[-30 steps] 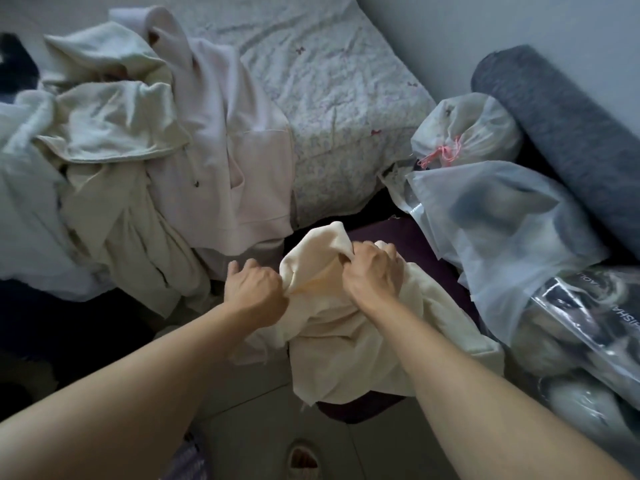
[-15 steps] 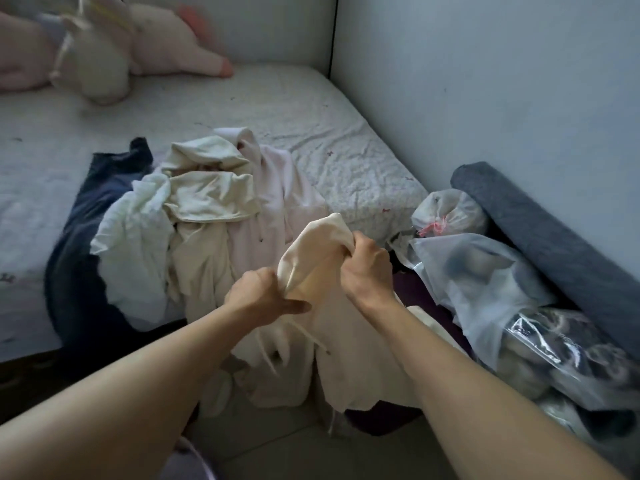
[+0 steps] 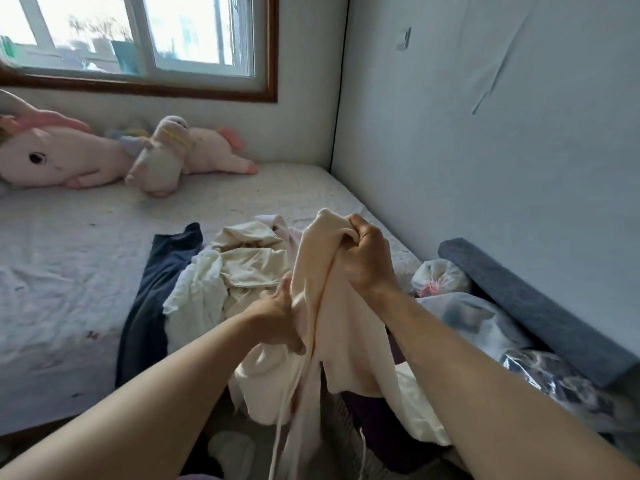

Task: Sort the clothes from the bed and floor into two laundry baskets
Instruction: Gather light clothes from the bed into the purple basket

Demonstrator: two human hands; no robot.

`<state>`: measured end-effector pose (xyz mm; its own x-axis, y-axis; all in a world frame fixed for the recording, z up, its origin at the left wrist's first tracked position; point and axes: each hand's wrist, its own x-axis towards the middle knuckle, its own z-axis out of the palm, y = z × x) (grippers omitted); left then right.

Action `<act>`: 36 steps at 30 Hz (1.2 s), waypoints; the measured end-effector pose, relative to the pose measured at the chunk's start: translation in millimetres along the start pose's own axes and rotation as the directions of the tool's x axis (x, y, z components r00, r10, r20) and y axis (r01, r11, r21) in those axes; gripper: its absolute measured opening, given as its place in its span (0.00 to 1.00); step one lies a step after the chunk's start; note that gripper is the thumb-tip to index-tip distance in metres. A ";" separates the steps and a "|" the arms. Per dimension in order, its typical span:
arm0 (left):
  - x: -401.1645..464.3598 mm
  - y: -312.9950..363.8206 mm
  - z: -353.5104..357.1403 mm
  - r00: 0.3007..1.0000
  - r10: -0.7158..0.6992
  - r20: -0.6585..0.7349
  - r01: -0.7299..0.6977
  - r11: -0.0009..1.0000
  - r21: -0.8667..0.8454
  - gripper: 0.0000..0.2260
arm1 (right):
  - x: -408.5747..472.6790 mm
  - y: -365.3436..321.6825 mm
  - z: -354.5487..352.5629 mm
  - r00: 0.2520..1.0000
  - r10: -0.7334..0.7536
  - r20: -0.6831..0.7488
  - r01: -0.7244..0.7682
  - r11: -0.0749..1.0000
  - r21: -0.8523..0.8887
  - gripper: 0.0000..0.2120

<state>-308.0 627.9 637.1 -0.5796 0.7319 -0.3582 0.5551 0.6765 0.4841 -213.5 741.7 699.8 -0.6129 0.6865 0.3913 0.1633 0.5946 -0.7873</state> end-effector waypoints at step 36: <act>-158.8 58.2 -121.9 0.898 -0.166 -0.407 -0.375 0.198 -0.906 0.07 | -30.7 -119.9 -3.8 0.910 -0.101 0.403 0.077 0.994 0.074 0.25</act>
<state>-256.4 541.0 819.5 -0.8555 0.5121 -0.0765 -0.2136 -0.2144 0.9531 -211.3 651.0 783.9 -0.8856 0.3957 0.2430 0.0578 0.6130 -0.7879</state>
